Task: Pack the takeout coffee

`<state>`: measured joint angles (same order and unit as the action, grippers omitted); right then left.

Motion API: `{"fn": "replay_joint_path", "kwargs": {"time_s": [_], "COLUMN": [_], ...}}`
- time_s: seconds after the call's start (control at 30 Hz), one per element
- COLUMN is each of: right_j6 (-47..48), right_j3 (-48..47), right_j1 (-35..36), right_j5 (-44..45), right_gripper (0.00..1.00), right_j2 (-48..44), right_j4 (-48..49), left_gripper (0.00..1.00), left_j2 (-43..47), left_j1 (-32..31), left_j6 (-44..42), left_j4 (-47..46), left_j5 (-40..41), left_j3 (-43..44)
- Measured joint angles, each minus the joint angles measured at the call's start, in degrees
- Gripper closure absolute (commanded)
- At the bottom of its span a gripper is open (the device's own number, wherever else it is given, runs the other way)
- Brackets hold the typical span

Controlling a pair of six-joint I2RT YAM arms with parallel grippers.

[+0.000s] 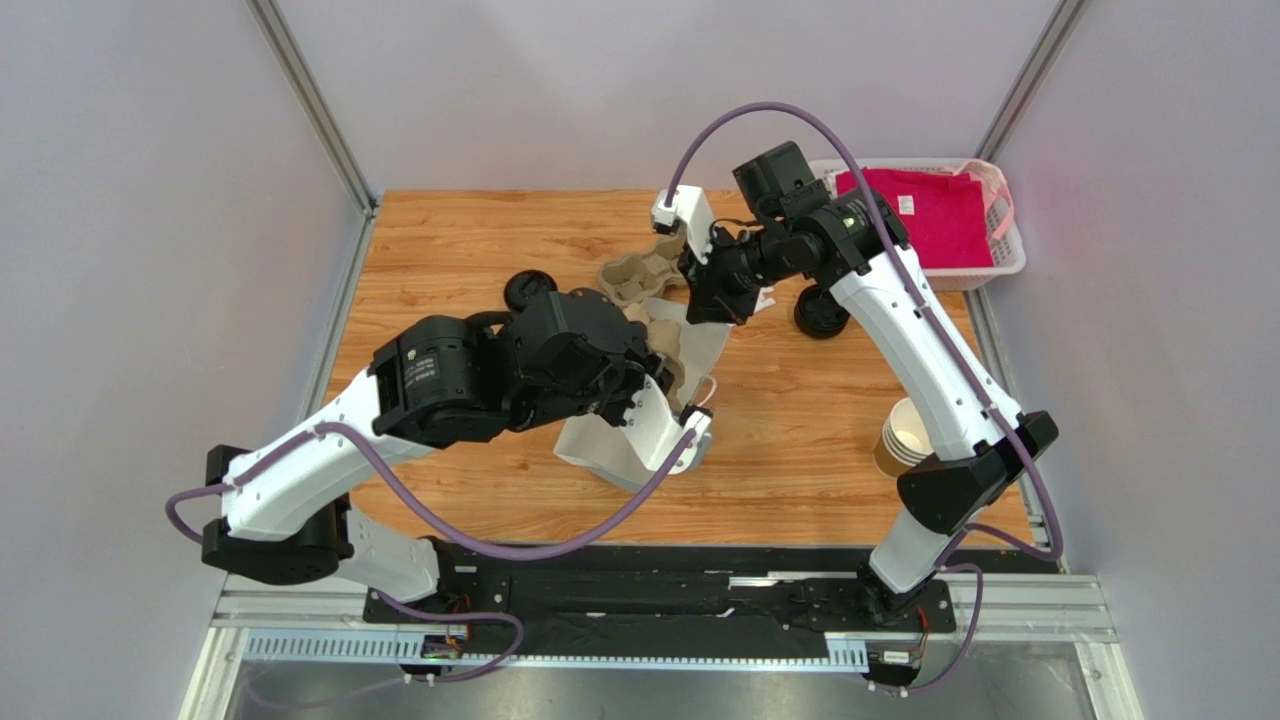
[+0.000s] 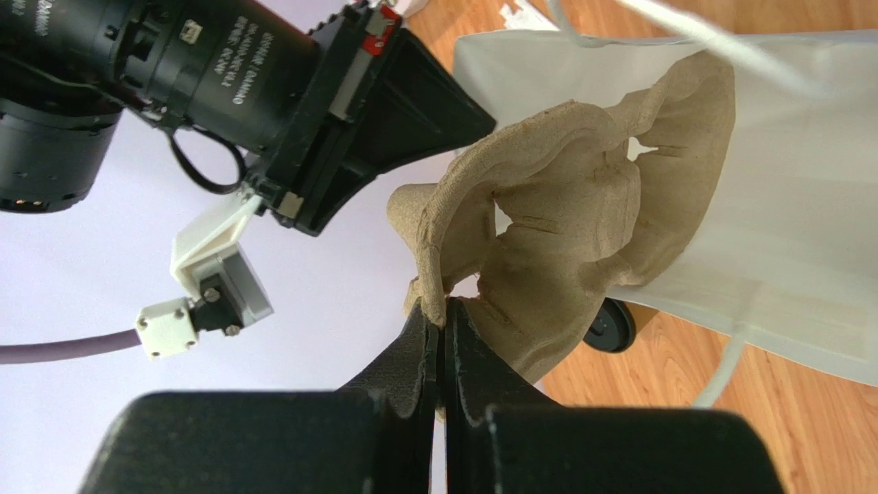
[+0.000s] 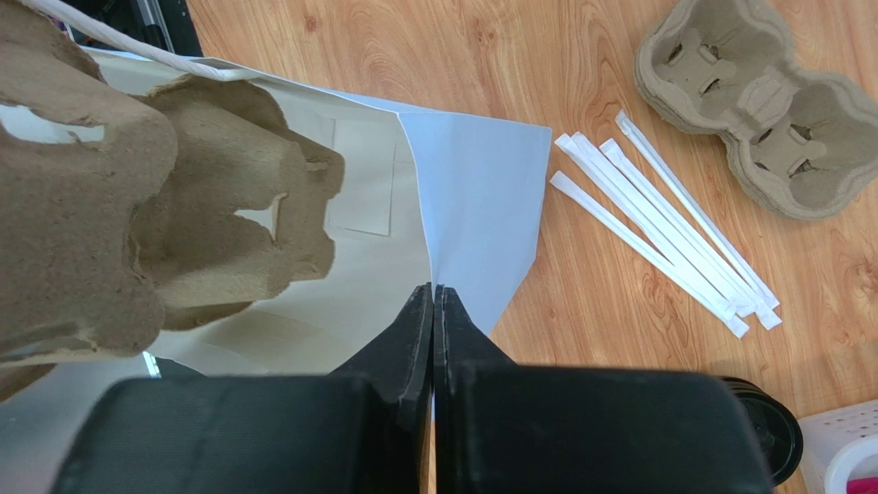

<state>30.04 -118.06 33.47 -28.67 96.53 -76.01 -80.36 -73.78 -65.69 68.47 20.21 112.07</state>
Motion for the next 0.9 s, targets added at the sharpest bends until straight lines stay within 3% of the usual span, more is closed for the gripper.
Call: {"fn": "replay_joint_path", "kwargs": {"time_s": [0.47, 0.9], "right_j6": [2.4, 3.9], "right_j3": [-1.5, -1.5], "right_j1": [4.7, 6.8], "right_j5": [0.0, -0.1], "right_gripper": [1.0, 1.0], "right_j2": [0.5, 0.5], "right_j4": [-1.3, -1.3], "left_gripper": [1.0, 1.0], "left_j2": [-4.4, -8.9], "left_j1": [0.1, 3.4], "left_j6": [3.2, 12.3], "left_j4": [7.0, 8.4], "left_j5": [-5.3, -12.2], "left_j3": [-3.0, -4.9]}}
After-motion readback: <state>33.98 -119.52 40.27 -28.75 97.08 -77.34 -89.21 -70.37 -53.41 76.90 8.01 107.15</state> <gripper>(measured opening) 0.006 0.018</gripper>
